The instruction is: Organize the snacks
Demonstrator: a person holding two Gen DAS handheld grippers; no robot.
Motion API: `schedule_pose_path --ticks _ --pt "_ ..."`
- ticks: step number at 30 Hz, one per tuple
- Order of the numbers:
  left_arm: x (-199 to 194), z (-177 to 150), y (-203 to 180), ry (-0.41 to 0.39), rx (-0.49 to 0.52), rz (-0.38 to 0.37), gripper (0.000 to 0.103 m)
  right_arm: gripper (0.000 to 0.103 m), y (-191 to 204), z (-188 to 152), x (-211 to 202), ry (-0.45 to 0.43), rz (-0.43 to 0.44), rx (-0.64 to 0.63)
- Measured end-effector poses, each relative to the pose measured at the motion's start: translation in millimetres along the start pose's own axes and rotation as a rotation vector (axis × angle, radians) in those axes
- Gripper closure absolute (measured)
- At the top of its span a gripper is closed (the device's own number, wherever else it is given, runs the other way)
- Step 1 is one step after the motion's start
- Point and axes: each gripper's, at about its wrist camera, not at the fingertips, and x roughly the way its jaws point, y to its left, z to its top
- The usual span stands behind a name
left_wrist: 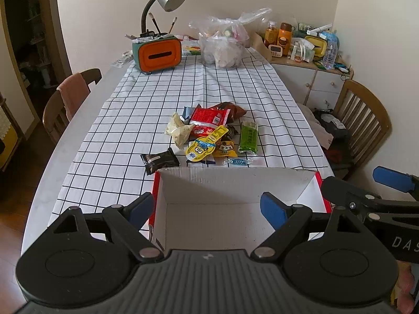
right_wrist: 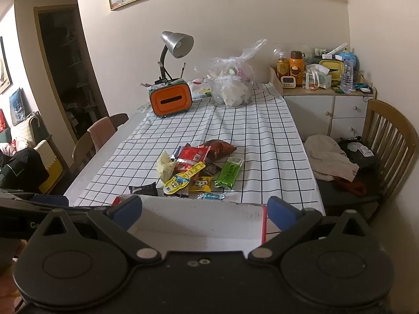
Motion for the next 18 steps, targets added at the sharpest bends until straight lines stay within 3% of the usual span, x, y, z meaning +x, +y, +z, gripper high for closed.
schedule_pose_path --ticks 18 --pt "-1.4 -0.3 8.3 -0.004 -0.004 -0.017 0.014 0.001 5.6 0.9 -3.4 -0.004 -0.018 0.000"
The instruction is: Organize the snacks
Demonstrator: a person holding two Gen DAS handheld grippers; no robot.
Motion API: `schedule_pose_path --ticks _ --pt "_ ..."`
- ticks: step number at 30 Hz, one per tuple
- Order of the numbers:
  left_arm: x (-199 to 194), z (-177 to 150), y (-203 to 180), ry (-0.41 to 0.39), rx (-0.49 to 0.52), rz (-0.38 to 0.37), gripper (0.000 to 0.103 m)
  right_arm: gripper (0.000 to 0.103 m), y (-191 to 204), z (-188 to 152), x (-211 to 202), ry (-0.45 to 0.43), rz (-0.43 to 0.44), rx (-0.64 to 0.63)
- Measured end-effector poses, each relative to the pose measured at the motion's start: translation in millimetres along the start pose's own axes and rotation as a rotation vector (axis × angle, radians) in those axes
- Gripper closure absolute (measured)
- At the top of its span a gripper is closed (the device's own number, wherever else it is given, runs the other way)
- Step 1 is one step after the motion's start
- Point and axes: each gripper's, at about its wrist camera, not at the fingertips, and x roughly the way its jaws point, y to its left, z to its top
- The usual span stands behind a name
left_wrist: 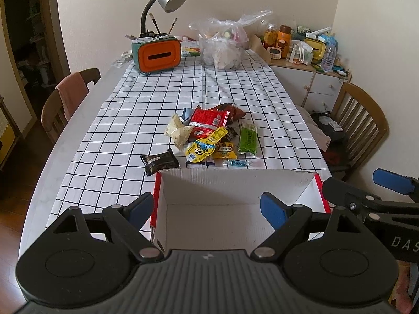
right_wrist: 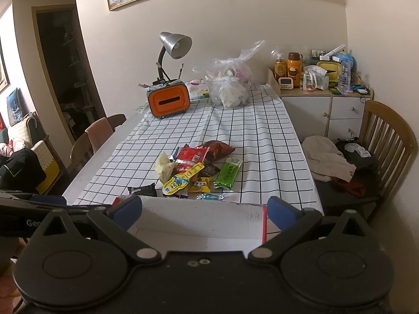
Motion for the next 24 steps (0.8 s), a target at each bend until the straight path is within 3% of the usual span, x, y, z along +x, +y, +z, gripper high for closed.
schedule_pose_path --ticks 17,24 --pt "30 15 20 0.040 0.018 -0.006 0.014 0.001 7 10 19 0.030 0.005 -0.028" --pt "58 37 52 0.061 0.050 -0.016 0.014 0.002 0 23 59 0.136 0.001 0.034"
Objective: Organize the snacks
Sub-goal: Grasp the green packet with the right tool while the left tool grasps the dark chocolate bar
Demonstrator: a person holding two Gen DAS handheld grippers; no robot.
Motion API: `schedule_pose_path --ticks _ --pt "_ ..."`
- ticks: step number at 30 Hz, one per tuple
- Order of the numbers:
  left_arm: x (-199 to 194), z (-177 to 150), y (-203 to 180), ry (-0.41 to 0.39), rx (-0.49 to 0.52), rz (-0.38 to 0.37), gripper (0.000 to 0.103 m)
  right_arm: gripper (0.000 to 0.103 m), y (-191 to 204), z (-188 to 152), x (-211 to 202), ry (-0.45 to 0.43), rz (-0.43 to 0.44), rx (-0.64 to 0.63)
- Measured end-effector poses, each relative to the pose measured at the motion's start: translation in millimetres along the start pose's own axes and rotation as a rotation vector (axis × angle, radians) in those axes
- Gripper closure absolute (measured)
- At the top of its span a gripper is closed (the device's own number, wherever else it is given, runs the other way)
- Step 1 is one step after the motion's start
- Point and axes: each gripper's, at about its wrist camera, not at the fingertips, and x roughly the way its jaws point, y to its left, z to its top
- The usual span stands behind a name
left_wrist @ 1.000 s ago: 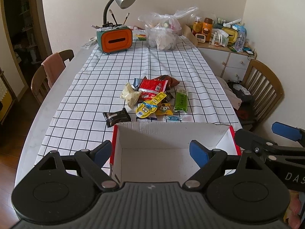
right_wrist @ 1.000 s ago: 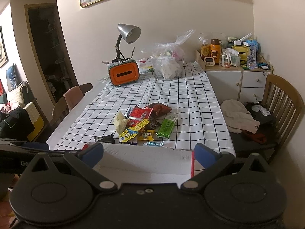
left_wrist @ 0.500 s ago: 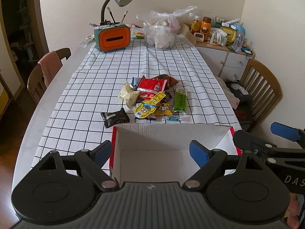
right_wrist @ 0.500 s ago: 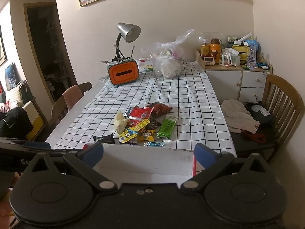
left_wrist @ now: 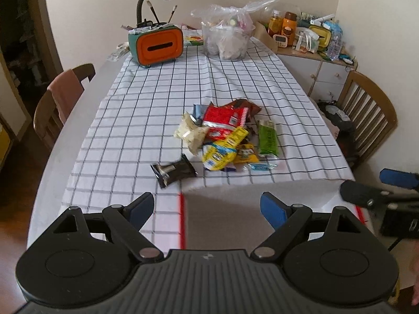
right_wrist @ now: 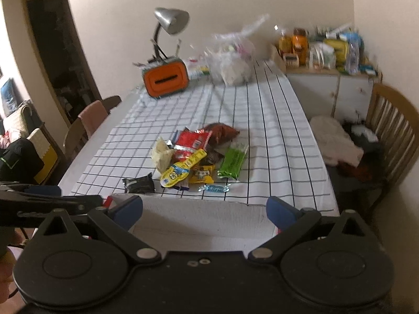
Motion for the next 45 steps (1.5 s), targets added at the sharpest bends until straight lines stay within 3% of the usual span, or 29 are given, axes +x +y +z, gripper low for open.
schedule_pose_path --ticks 7,12,23,29,37,40,43,45 --pt "35 44 32 0.035 0.041 -0.018 0.014 0.003 -10 39 37 0.065 0.012 0.079" --pt "67 77 37 0.089 0.115 -0.058 0.014 0.007 -18 74 86 0.155 -0.017 0.142" --pt "157 108 46 0.232 0.228 -0.067 0.014 0.010 -42 105 203 0.310 -0.163 0.235" --pt "191 111 49 0.308 0.271 -0.100 0.014 0.016 -53 108 253 0.386 -0.209 0.279" --pt "221 86 52 0.401 0.427 -0.119 0.016 0.024 -57 99 293 0.456 -0.258 0.262" --pt "230 74 53 0.437 0.457 -0.123 0.019 0.025 -56 93 300 0.470 -0.258 0.258" --pt "240 66 54 0.463 0.455 -0.108 0.031 0.027 -57 90 306 0.478 -0.256 0.256" --pt "244 64 56 0.474 0.444 -0.114 0.033 0.029 -58 89 309 0.480 -0.251 0.256"
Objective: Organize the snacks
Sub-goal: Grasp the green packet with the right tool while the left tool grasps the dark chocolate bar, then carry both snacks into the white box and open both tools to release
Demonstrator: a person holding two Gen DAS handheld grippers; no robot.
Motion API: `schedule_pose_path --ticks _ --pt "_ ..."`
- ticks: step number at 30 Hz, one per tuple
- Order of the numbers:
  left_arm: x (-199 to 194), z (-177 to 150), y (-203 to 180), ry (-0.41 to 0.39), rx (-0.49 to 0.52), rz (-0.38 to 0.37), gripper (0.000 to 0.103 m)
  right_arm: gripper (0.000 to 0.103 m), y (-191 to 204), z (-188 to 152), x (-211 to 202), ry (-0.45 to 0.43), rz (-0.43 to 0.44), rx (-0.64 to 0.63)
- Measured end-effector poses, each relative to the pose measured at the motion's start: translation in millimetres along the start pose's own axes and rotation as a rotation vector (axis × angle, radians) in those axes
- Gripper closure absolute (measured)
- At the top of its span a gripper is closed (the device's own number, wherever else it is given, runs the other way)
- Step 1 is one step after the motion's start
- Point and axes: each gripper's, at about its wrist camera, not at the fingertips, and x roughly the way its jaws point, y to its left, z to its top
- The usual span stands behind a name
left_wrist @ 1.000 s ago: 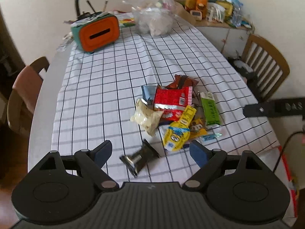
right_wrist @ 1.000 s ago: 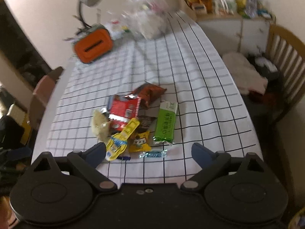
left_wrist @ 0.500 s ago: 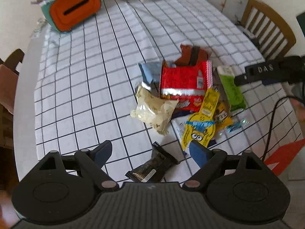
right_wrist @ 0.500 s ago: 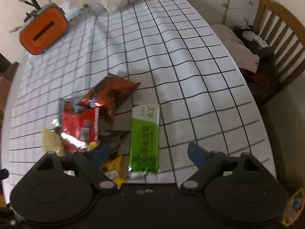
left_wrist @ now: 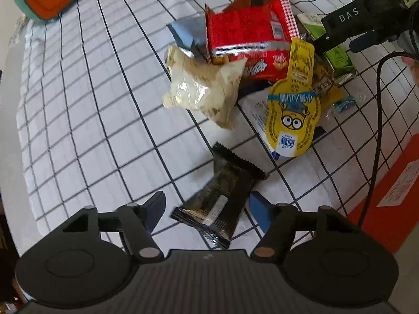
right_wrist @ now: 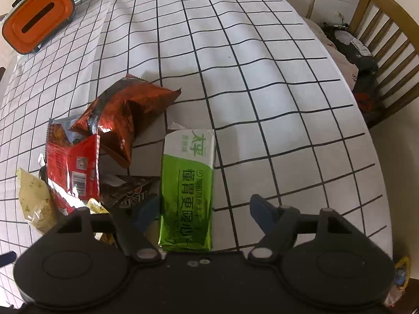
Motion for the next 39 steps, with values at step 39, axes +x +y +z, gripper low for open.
schedule_pose_path --ticks 39 --pt "-90 -21 -1 -0.162 -0.288 -0.006 0.073 0.061 -27 -47 -126 -0.195 0.230 -0.089"
